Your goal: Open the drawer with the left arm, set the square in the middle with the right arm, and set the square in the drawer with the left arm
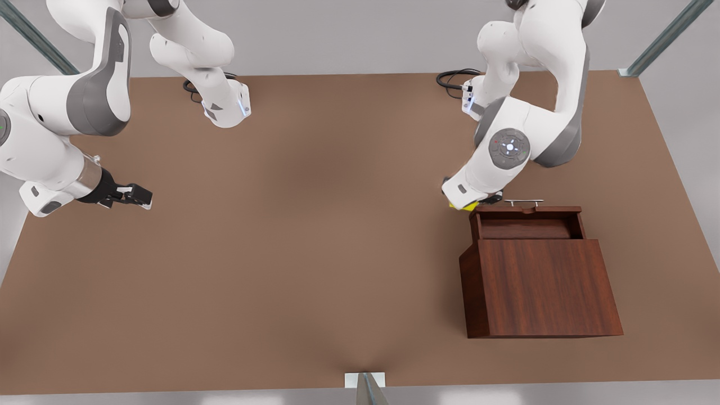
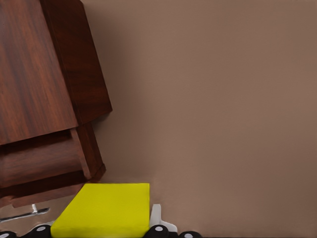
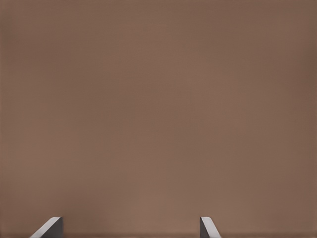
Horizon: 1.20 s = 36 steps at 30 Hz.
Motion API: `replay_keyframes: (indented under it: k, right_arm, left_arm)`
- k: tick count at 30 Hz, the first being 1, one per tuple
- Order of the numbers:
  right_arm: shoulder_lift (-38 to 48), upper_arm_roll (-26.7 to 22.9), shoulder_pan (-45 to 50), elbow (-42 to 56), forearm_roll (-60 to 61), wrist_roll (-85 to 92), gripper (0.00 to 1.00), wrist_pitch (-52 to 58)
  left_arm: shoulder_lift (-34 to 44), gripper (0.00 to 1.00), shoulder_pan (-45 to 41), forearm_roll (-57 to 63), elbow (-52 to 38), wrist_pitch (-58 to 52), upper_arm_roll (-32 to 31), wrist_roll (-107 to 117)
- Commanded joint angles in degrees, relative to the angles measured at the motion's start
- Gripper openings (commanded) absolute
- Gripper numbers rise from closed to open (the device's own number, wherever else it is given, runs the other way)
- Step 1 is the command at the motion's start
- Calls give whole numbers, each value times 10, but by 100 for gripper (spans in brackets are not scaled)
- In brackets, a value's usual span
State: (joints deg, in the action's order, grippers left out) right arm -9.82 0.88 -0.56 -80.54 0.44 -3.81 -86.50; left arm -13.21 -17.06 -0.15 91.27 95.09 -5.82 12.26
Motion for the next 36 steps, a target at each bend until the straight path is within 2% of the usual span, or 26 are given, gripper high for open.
replay_keyframes:
  k: [1,3,6,8,14,16,21,36]
  right_arm:
    - [1,0,-1,1,0,-1,100,0]
    - [1,0,-1,0,0,-1,100,2]
    - [2,1,4,0,0,-1,100,7]
    - [2,2,5,1,0,-1,100,6]
    - [1,3,5,14,15,-1,100,5]
    - [1,4,5,22,10,-2,100,5]
    - [1,2,-1,21,11,-1,100,6]
    - [0,0,-1,21,12,-1,100,9]
  left_arm:
    - [23,66,27,-26,49,67,11,298]
    - [37,67,32,-20,82,106,50,342]
    - [42,67,51,-20,111,147,71,359]
    - [35,67,56,-19,133,200,71,354]
    - [18,67,72,-13,148,258,71,346]
    - [14,68,77,-13,150,260,71,318]
    - [38,68,77,6,191,227,69,77]
    - [34,69,92,24,217,234,70,-58]
